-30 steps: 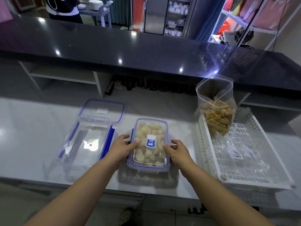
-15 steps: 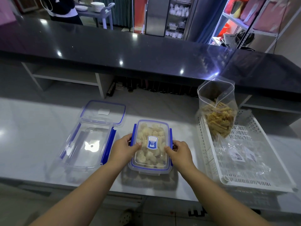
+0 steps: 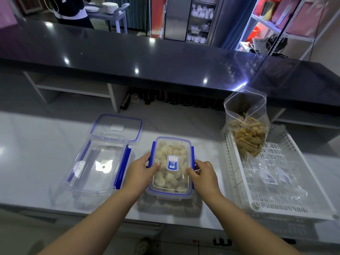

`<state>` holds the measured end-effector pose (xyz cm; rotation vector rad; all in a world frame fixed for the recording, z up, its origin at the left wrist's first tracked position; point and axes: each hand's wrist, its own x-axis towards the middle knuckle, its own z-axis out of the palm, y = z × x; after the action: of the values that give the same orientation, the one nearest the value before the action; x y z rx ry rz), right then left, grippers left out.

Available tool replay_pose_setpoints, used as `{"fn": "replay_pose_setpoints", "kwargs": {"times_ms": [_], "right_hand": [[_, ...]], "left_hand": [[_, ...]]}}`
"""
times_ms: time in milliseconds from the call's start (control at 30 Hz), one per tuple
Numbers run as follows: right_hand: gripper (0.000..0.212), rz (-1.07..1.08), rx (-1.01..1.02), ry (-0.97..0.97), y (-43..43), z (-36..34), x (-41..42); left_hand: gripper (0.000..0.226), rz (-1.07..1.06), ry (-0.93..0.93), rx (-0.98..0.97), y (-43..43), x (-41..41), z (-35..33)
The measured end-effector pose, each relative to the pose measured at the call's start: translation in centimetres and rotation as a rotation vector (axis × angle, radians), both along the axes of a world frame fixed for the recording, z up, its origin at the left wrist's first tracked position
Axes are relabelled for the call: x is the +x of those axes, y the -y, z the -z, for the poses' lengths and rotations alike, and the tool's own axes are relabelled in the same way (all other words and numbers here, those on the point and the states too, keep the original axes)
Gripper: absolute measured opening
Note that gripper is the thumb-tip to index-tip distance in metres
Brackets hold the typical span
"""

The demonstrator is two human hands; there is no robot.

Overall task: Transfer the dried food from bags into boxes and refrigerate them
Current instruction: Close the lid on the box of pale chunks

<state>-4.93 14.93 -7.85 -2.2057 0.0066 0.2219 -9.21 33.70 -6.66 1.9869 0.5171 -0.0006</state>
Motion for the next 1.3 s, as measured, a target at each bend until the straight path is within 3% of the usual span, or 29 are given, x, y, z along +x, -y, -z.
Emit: {"fn": "replay_pose_setpoints", "kwargs": {"times_ms": [267, 500, 633, 767, 933, 1133, 1200, 1300], "right_hand": [[0.02, 0.034, 0.083, 0.016, 0.4, -1.0, 0.7], [0.023, 0.051, 0.079, -0.004, 0.7, -0.6, 1.2], [0.036, 0.033, 0.032, -0.029, 1.2, -0.8, 1.7], [0.041, 0.1, -0.019, 0.068, 2.7, -2.6, 2.7], [0.026, 0.199, -0.029, 0.25, 6.7, -5.8, 3.4], [0.011, 0.325, -0.076, 0.303, 12.8, -7.7, 2.9], [0.012, 0.359, -0.068, 0.295, 14.5, -8.0, 2.5], [0.013, 0.379, -0.096, 0.276, 16.5, -8.1, 2.0]], "left_hand": [[0.037, 0.008, 0.02, 0.005, 0.8, 1.4, -0.6], [0.044, 0.009, -0.022, -0.024, 1.0, 2.4, -0.4], [0.053, 0.003, -0.04, 0.128, 1.2, 3.6, -1.1], [0.06, 0.08, 0.108, 0.208, 3.0, 5.9, -3.5], [0.061, 0.28, 0.364, 0.302, 8.8, 9.1, -7.8], [0.075, 0.474, 0.553, 0.523, 15.1, 12.9, -11.4], [0.069, 0.491, 0.525, 0.54, 16.9, 14.3, -12.1], [0.043, 0.469, 0.522, 0.543, 19.1, 16.2, -13.2]]}}
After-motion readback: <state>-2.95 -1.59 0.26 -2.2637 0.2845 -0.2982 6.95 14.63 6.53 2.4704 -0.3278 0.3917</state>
